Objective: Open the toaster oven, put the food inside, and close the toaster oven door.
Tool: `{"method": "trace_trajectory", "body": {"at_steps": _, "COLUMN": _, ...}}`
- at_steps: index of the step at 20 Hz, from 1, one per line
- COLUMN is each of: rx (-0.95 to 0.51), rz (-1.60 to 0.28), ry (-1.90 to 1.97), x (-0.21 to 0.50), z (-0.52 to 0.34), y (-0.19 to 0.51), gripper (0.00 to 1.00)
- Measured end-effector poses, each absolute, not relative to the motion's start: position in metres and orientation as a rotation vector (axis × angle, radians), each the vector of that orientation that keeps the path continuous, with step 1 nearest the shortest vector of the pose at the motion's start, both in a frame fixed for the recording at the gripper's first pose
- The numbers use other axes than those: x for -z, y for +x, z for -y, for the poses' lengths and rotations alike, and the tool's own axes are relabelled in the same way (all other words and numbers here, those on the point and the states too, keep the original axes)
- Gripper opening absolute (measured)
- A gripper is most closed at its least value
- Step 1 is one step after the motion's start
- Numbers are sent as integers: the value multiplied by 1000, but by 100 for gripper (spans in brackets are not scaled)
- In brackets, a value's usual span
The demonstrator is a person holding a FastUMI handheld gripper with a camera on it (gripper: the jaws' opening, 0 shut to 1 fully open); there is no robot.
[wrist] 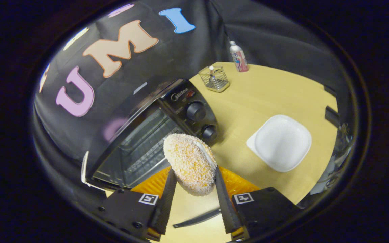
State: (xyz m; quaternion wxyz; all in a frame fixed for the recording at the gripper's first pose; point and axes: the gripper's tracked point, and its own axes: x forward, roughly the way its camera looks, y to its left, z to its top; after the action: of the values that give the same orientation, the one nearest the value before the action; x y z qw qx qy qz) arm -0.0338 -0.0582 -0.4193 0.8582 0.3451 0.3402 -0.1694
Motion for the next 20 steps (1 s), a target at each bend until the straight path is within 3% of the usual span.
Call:
{"method": "trace_trajectory", "body": {"at_steps": 17, "rx": 194, "rz": -633, "ry": 996, "x": 429, "z": -15, "y": 56, "gripper": 66}}
{"method": "trace_trajectory", "body": {"at_steps": 20, "rx": 185, "rz": -631, "ry": 994, "x": 433, "z": -15, "y": 56, "gripper": 83}}
